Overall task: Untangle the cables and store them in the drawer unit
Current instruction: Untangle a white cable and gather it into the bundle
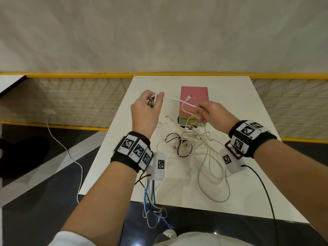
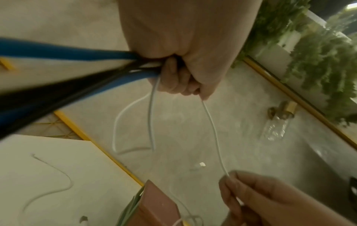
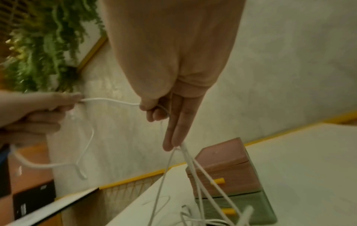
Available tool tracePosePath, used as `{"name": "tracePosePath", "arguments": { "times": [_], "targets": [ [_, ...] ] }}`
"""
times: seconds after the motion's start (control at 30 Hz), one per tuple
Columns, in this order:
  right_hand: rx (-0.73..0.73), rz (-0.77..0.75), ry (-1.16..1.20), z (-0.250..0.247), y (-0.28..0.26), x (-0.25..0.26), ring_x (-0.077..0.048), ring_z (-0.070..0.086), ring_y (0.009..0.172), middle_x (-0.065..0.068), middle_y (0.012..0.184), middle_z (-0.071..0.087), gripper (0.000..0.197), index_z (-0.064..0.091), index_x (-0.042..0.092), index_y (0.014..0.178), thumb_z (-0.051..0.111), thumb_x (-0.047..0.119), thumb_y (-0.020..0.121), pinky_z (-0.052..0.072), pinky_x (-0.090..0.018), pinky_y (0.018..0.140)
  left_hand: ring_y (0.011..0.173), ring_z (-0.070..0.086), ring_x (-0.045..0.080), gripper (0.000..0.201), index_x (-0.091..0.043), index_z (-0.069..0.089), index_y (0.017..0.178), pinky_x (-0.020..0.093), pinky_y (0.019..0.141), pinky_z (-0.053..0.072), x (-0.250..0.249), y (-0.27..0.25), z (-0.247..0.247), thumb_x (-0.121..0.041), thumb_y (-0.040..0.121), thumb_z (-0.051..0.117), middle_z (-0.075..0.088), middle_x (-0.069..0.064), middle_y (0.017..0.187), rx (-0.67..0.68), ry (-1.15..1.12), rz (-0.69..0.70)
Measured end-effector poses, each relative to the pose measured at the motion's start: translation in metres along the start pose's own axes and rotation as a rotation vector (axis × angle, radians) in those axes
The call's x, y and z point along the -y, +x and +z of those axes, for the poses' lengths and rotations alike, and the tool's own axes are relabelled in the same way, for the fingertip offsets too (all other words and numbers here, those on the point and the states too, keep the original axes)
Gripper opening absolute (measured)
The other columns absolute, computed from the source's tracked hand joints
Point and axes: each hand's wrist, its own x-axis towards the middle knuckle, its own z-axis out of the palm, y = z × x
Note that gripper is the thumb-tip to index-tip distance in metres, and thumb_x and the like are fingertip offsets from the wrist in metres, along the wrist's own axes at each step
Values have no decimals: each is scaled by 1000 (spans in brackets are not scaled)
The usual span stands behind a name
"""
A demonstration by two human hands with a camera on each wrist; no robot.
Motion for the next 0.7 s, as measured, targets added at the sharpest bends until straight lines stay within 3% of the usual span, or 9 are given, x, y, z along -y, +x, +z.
{"name": "tracePosePath", "arguments": {
  "times": [0.1, 0.17, 0.2, 0.27, 0.33, 0.43, 0.57, 0.7],
  "targets": [
    [-13, -3, 6, 0, 3, 7, -29, 66, 70, 4, 78, 57, 21, 53, 10, 87, 37, 12, 101, 56, -48, 73, 49, 44, 3, 14, -20, 62, 97, 20, 56, 36, -4, -2, -1, -33, 93, 64, 48, -12, 59, -10, -40, -15],
    [-2, -37, -2, -2, 4, 19, -30, 66, 62, -1, 90, 63, 19, 54, 19, 92, 37, 14, 101, 57, -42, 64, 46, 41, 4, 32, -33, 58, 125, 16, 54, 38, -11, -7, 0, -32, 93, 64, 46, -10, 59, 124, -51, 47],
    [16, -65, -17, -2, 4, 26, -28, 66, 56, -2, 95, 64, 19, 55, 20, 96, 37, 17, 101, 56, -40, 57, 45, 39, 4, 40, -37, 54, 132, 15, 53, 38, -15, -11, 3, -35, 93, 64, 46, -8, 59, 233, -18, 83],
    [62, -131, -58, -4, 4, 39, -23, 63, 46, -3, 91, 62, 21, 56, 16, 103, 36, 17, 100, 52, -38, 45, 46, 44, 2, 34, -31, 62, 125, 18, 53, 36, -21, -16, 10, -40, 92, 64, 52, -9, 63, 387, 93, 124],
    [74, -170, -96, -5, 4, 44, -20, 62, 43, -6, 81, 58, 20, 54, 18, 98, 34, 17, 99, 51, -39, 43, 50, 48, -4, 25, -20, 68, 102, 15, 52, 35, -20, -13, 15, -42, 90, 67, 56, -12, 68, 395, 103, 85],
    [95, -109, -57, -3, 3, 30, -23, 64, 49, 0, 73, 54, 22, 45, 26, 83, 34, 21, 102, 55, -40, 49, 46, 45, -1, 29, -15, 65, 84, 13, 49, 33, -14, -5, 9, -43, 89, 67, 49, -12, 58, 255, 86, 80],
    [95, -13, -60, 2, 5, 5, -27, 65, 66, 2, 78, 51, 22, 48, 2, 104, 32, 17, 102, 58, -41, 57, 49, 45, 2, 27, -14, 61, 80, 14, 50, 32, -13, -1, 0, -39, 91, 67, 49, -10, 57, 100, 17, 74],
    [26, 48, -50, 1, 11, -15, -29, 56, 76, -6, 83, 51, 20, 46, 1, 88, 33, 9, 101, 45, -34, 63, 48, 42, 3, 28, -14, 60, 79, 17, 51, 31, -10, 3, -6, -38, 91, 66, 44, -11, 53, -48, -66, -38]
  ]
}}
